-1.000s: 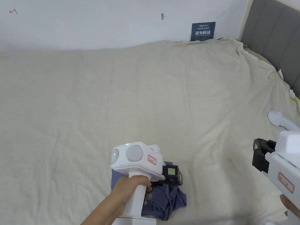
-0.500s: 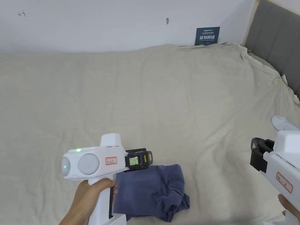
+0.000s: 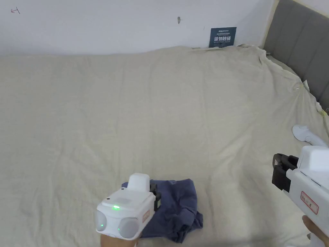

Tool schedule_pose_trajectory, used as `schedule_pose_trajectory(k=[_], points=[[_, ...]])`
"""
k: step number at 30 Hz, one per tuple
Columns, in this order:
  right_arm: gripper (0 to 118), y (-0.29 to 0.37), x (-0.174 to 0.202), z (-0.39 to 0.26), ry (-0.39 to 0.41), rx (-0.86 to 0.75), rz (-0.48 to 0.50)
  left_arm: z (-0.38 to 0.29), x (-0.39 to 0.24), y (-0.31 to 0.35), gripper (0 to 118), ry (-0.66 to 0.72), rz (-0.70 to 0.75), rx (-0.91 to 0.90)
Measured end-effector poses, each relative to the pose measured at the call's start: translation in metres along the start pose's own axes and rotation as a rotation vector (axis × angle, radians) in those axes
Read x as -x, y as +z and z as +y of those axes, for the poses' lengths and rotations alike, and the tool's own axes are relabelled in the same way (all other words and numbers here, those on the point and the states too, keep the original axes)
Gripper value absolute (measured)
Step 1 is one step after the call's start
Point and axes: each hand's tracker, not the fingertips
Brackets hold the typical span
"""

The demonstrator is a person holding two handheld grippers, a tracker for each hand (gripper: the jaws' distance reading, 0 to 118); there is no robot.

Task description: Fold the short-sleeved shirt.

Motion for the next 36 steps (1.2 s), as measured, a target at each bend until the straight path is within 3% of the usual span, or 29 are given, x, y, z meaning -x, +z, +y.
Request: schedule_pose_trajectory(k=[6,20,29,36], points=[[0,0.001,-0.015,-0.006,-0.01,0.016,-0.029,-0.019,-0.047,-0.024,0,-0.094,-0.05,0.043],[0,0.003,-0.029,-0.008,-0.029,0.025,-0.064,-0.018,-0.072,-0.038,0,-0.089,-0.102,0.025],[0,0.011,-0.008,0.009,-0.015,-0.035,-0.033,0.04,-0.047,0.027,0,-0.044,-0.13,-0.15],[0,0.017,0.021,0.026,-0.004,-0.109,0.012,0.084,-0.012,0.081,0,-0.06,-0.031,-0.321]])
